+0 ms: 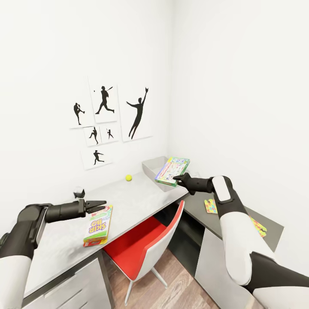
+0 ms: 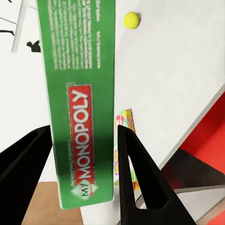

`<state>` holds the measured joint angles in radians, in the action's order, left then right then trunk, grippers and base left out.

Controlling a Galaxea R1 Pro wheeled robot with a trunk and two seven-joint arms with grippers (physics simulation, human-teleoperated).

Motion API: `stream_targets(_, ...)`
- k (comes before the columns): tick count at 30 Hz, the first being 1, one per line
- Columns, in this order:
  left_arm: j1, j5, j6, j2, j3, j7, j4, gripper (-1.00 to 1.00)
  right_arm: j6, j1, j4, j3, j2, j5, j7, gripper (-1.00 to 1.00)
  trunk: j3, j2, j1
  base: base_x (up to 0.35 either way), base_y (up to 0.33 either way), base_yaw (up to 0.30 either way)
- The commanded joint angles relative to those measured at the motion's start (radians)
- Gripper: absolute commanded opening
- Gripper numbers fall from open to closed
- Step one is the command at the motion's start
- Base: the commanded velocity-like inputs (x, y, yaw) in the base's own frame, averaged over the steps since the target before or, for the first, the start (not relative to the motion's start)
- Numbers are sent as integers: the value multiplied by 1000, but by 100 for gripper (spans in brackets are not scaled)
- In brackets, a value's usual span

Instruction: Put all the toys in the child's room - the three board games (two on the bed and one on the table), the two jigsaw puzzles on the table, and the tennis ball on the table - inside the toy box on the table in the child's room.

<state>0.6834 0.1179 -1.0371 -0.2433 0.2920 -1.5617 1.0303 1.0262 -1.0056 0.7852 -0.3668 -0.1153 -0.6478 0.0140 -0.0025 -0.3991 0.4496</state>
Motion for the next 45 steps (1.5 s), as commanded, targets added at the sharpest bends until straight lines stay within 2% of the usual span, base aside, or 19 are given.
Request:
stream_targets(1,5,11,-10,0,2,-9,-4,100,5,-1,0,-5,-1,-2,2,-100,-1,-1,0,0,0,0)
stream_targets(5,46,13,-10,4,2,-9,-36,100,4,-1,-1,-6,-1,-12,4,-100,-1,-1,0,0,0,0)
stream_targets(10,108,10,-10,5,8,-9,-140,100,-5,-1,-1,-28,-6,-19,28,-100,-1,-1,0,0,0,0)
stream_targets(13,181,10,-10,6,57,11,-241,100,-10,-3,-1,-46,-29,-21,69,-100,-1,-1,0,0,0,0)
stream_targets(15,222,10,-9,9,96,61,-291,100,-12,-11,-1,-54,-44,-29,112,-100,-1,-1,0,0,0,0)
stream_targets(18,265,6,-10,31,122,162,-321,100,-21,-39,-3,-77,-52,-82,198,-100,-1,-1,0,0,0,0)
stream_targets(19,272,5,-10,36,125,174,-323,100,-26,-42,-3,-81,-53,-93,217,-100,-1,-1,0,0,0,0)
stream_targets(21,289,4,-10,48,147,201,-330,100,-57,-49,-5,-90,-54,-148,299,-100,-1,-1,0,0,0,0)
stream_targets(25,298,5,-10,61,196,216,-333,100,-98,-53,-6,-93,-57,-234,409,-100,-1,-1,0,0,0,0)
stream_targets(28,300,6,-9,70,214,222,-334,100,-113,-54,-6,-91,-59,-270,463,-100,-1,-1,0,0,0,0)
stream_targets(31,301,6,-9,71,222,223,-334,100,-116,-54,-6,-91,-59,-279,474,-100,-1,-1,0,0,0,0)
stream_targets(42,301,7,-9,72,295,255,-353,100,-173,-54,-2,-88,-59,-284,483,-100,-1,-1,0,1,0,0)
stream_targets(45,301,8,-8,70,305,258,-357,100,-176,-54,-1,-87,-59,-284,483,-100,-1,-1,0,46,-3,19)
